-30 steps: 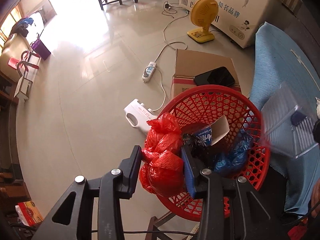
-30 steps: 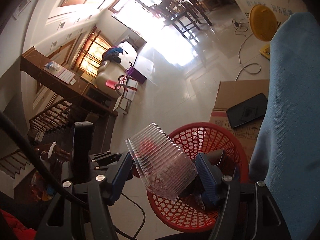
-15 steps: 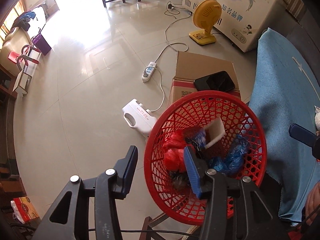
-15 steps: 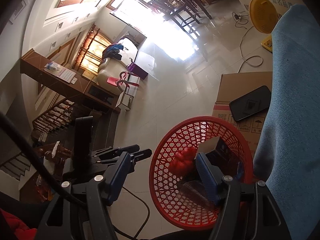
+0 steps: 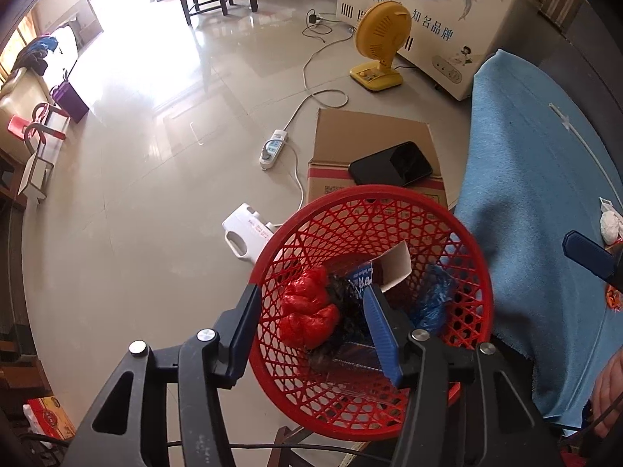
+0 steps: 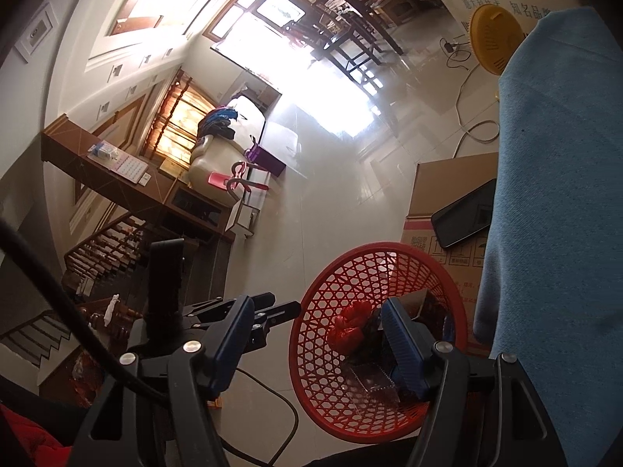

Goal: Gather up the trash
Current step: 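Move both tools back from the basket to the table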

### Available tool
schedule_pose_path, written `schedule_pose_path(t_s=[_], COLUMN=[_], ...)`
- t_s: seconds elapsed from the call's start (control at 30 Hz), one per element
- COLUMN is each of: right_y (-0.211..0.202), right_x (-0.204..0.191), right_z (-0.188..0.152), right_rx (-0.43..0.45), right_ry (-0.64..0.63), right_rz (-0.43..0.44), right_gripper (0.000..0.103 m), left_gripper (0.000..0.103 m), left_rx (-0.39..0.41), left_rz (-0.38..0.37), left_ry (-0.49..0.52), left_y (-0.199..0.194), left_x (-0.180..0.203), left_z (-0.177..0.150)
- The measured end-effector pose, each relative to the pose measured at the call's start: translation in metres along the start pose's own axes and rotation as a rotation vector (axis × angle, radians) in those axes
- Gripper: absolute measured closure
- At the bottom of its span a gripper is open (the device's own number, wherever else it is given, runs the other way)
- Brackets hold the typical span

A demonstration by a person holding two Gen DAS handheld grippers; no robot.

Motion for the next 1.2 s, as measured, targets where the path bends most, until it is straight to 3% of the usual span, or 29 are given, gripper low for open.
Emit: schedule_pose_path(t_s=[1.2], right_y=[-0.163], right_x=[0.035], right_z=[0.018], right_rx=[0.346], right_ry=[0.100], right_rz=[0.043], right_gripper=[0.031], left_gripper=[0.046], left_rx=[0.136], left_rz=[-0.043], left_ry=[0.234], left_y=[-0.044], left_x=[0.109], left_z=[0.043])
Point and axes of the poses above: each gripper's, at about its wrist camera, not at the fingertips, and y roughly the way its jaws point, x to its right, z to its top, the point moved 6 cm from there along y, roughly the way its jaws point, and after that the axes turned 15 degrees about y, right-handed, at the moved point
